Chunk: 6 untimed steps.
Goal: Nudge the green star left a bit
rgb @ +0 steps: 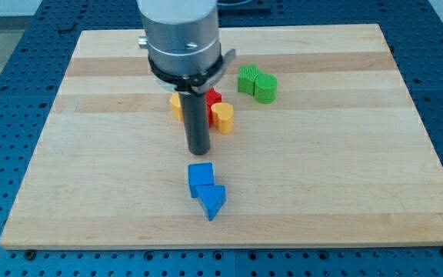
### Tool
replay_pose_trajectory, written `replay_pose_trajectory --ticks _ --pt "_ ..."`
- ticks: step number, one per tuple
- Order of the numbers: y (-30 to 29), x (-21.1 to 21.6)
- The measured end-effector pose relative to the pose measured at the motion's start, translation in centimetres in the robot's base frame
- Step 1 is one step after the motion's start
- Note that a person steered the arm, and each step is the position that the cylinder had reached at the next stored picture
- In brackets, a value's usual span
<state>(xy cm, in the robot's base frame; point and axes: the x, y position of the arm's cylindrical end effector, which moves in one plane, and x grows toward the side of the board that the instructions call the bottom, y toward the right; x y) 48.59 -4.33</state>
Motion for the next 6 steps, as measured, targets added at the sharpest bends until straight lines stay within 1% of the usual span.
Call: replay_pose_trajectory --ticks 1,2,3,4,6 --pt "4.1 -0.5" --pt "10.7 -1.2" --pt "15.8 -3.0" --pt "19.0 -7.9" --pt "19.3 -17.1"
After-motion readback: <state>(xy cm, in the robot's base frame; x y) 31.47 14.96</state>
